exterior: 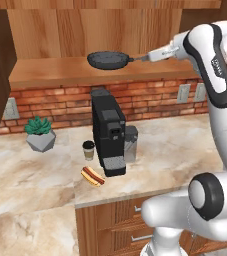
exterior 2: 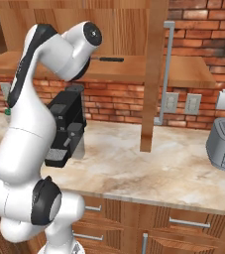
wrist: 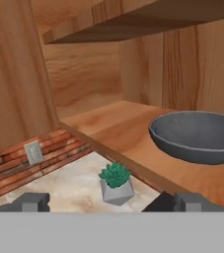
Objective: Pick the pan from the cabinet and place it on the stove. Then turn on the stove burner for the pan.
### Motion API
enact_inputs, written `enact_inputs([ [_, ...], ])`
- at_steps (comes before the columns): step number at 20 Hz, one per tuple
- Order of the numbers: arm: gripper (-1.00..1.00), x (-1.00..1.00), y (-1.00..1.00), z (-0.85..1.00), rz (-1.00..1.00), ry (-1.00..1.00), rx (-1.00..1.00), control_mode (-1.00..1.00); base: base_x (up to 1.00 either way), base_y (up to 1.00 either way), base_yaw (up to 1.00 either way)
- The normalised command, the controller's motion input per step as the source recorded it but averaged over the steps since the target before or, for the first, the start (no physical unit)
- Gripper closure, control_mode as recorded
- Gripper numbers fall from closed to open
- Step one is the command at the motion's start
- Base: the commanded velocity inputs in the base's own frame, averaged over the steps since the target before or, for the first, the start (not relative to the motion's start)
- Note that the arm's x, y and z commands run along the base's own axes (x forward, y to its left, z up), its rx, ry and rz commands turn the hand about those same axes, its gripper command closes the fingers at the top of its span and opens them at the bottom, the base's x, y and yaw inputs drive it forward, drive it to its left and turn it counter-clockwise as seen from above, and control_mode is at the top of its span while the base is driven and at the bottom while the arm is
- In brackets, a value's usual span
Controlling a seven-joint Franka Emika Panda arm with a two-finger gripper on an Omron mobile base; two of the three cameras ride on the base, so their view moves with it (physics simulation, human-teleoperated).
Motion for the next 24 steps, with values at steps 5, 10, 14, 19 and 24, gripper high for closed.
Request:
enact_inputs([
  [5,-1.0,0.13,0.0,-0.07,0.2,0.0,-0.04,-1.0,0.0,0.0,0.0],
  [10,-1.0,0.09,0.0,-0.05,0.25,0.0,0.0,-1.0,0.0,0.0,0.0],
  [14,-1.0,0.01,0.0,-0.03,0.17,-0.04,0.0,-1.0,0.0,0.0,0.0],
  [19,-1.0,0.0,0.0,0.0,0.04,0.0,0.0,-1.0,0.0,0.0,0.0],
  [24,-1.0,0.03,0.0,-0.02,0.0,0.0,0.0,-1.0,0.0,0.0,0.0],
])
